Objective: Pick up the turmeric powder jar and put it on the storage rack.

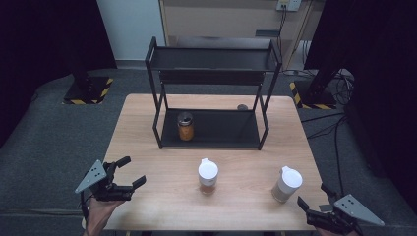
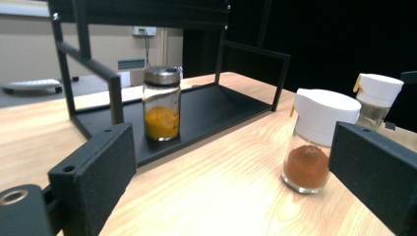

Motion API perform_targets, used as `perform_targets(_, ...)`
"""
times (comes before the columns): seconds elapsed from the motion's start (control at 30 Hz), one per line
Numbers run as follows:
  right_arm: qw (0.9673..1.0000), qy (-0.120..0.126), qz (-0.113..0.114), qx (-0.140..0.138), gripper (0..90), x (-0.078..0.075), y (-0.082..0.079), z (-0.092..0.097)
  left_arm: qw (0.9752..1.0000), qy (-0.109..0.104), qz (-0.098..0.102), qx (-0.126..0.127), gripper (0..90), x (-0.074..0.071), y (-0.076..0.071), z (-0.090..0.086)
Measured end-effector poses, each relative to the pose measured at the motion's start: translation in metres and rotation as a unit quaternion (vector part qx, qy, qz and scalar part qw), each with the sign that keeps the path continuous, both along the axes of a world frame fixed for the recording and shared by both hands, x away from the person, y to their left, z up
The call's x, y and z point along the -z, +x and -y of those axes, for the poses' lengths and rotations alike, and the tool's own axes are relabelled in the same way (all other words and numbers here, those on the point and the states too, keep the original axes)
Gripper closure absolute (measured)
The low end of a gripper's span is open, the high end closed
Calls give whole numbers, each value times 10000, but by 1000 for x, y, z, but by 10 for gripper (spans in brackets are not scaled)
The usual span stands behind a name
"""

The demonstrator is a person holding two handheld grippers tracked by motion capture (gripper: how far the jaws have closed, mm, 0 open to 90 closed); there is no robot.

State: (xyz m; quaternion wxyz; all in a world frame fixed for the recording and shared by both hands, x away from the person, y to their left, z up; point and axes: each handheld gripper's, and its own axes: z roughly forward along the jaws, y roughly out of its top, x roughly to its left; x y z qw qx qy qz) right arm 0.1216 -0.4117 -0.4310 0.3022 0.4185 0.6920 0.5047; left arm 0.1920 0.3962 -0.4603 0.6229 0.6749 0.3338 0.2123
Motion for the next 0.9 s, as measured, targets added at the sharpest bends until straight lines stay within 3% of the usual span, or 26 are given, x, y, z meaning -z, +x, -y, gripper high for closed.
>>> perform_targets(0.37, 10000, 1, -13, -7, 53, 0, 1, 0, 9996, 189, -183, -55, 46, 11, -5, -3)
perform_targets(0.67, 10000, -6, -2, -30, 52, 0, 1, 0, 9994, 206, -286, 52, 45, 15, -4, -7)
perform_targets(0.9, 10000, -12, -1, -38, 53, 0, 1, 0, 9991, 88, -397, 79, 41, 17, -3, -11)
